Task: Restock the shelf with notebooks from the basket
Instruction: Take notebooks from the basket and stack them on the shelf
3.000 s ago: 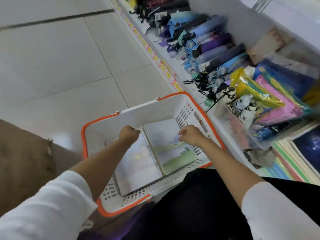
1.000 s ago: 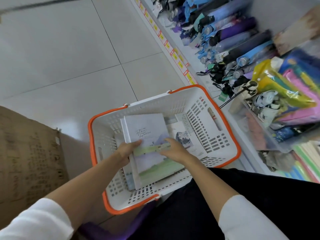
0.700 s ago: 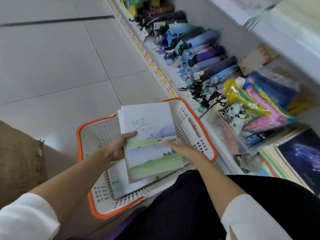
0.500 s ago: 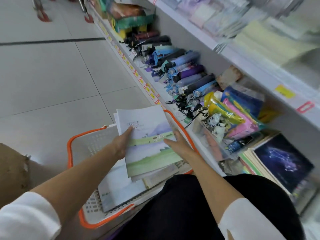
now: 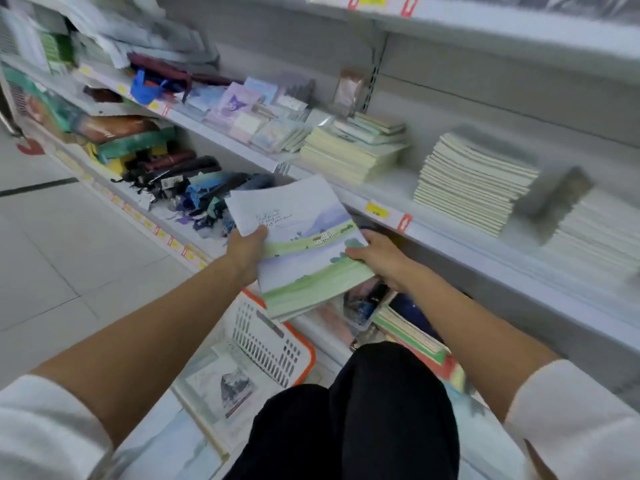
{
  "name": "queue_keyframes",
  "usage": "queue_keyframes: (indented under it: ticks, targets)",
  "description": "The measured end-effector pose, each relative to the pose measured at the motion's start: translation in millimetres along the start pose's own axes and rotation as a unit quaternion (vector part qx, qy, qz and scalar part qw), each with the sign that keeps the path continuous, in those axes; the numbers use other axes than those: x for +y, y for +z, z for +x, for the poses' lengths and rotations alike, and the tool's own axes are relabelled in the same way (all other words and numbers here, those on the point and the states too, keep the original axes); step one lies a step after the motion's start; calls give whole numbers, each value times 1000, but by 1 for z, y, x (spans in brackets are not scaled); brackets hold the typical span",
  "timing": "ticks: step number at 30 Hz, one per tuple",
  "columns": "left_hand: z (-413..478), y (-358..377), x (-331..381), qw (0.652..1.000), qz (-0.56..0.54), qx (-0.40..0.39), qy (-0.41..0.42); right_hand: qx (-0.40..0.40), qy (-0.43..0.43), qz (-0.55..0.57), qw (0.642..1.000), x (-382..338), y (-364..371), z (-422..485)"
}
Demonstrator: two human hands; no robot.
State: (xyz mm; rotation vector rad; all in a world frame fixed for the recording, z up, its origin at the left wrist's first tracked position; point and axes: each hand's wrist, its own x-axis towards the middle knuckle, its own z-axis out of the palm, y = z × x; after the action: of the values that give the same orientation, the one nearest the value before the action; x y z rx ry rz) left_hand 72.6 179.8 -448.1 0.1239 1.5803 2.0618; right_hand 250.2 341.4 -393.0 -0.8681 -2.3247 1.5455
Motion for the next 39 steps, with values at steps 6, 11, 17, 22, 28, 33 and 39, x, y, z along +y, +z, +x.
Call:
queue_keyframes:
  ticks: [6, 11, 17, 22, 28, 33, 39]
  targets:
    - [-22, 121, 59, 985, -18, -173, 19, 137, -28, 116, 983, -24, -106, -41]
    - [-50, 199, 103, 943, -13, -333, 26, 189, -23, 246, 950, -32, -170, -66]
    - [-63, 244, 116, 917, 57, -392, 44, 284, -17, 328, 901, -49, -216, -68]
    - [-60, 255, 98, 916, 120, -369, 104, 359, 44, 310, 879, -55, -228, -52]
    - [-47, 271, 91, 913, 189, -275, 236, 457, 17, 192, 868, -49, -241, -40]
    - [-33, 284, 87, 929, 180, -180, 269, 365, 17, 38, 930, -33, -252, -40]
    - [-8, 294, 95, 908, 209, -234, 279, 339, -49, -118, 932, -21, -265, -32]
